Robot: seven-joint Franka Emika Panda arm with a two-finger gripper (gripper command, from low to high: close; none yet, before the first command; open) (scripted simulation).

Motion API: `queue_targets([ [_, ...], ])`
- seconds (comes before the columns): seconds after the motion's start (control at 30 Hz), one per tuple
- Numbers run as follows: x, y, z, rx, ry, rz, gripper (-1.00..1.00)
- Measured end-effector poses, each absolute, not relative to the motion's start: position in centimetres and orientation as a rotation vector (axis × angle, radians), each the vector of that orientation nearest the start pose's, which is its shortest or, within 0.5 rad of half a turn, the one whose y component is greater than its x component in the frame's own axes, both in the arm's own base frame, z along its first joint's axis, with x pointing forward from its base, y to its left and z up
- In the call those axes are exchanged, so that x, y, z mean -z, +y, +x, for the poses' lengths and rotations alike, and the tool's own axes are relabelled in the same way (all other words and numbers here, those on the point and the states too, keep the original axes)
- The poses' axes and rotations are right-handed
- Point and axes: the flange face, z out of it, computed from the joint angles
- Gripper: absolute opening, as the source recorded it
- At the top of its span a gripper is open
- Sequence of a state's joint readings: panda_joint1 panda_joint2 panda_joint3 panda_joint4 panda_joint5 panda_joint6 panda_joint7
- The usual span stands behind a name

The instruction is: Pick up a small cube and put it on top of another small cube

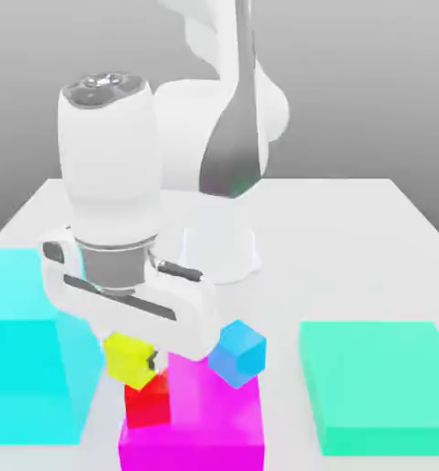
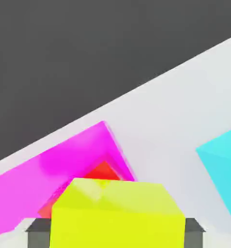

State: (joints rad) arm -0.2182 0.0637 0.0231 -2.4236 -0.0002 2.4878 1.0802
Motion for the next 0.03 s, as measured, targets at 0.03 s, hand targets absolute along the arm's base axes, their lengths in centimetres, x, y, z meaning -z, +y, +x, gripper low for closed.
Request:
queue_targets([
  [0.03, -28.17, -9.48, 48.04, 0.000, 1.869, -2.523, 1.00],
])
